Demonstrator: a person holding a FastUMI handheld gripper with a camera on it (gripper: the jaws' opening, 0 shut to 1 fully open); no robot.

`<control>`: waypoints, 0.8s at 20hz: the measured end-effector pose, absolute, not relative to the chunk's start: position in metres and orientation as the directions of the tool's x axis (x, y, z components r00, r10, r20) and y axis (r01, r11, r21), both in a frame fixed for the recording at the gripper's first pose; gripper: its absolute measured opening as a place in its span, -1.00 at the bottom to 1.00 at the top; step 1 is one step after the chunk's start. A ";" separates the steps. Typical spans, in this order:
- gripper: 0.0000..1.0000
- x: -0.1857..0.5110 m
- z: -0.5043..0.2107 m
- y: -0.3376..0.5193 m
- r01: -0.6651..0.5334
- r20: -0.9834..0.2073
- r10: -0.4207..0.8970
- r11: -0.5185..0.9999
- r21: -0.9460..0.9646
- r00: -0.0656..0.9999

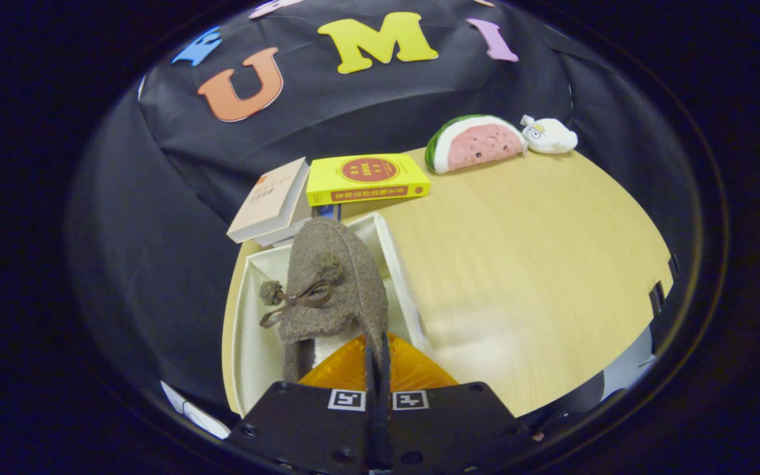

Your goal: Open the storage box then place both shoes into the box .Put the left shoe in first, then the right shoe, with the right side of both shoes facing outward in a uniform manner.

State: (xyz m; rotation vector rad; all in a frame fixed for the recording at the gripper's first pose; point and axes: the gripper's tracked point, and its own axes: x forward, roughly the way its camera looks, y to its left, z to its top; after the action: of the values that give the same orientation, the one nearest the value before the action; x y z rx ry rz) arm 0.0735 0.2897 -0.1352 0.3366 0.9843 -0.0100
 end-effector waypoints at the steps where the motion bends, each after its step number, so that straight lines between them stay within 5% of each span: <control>1: -0.95 0.073 -0.136 0.290 0.162 -0.819 0.143 0.948 0.275 0.556; 6: -0.57 0.075 -0.131 0.299 0.120 -0.802 0.181 0.947 0.299 0.569; 10: 0.06 0.084 -0.101 0.297 0.008 -0.718 0.218 0.955 0.297 0.661; 11: 0.39 0.085 -0.093 0.291 -0.017 -0.695 0.215 0.960 0.280 0.686; 13: 0.75 0.086 -0.080 0.283 -0.061 -0.649 0.225 0.962 0.265 0.727; 16: 0.90 0.080 -0.059 0.265 -0.115 -0.564 0.241 0.961 0.251 0.789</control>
State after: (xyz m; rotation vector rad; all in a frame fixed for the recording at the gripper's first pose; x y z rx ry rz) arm 0.0797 0.2650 -0.0589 0.2083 0.6335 0.1931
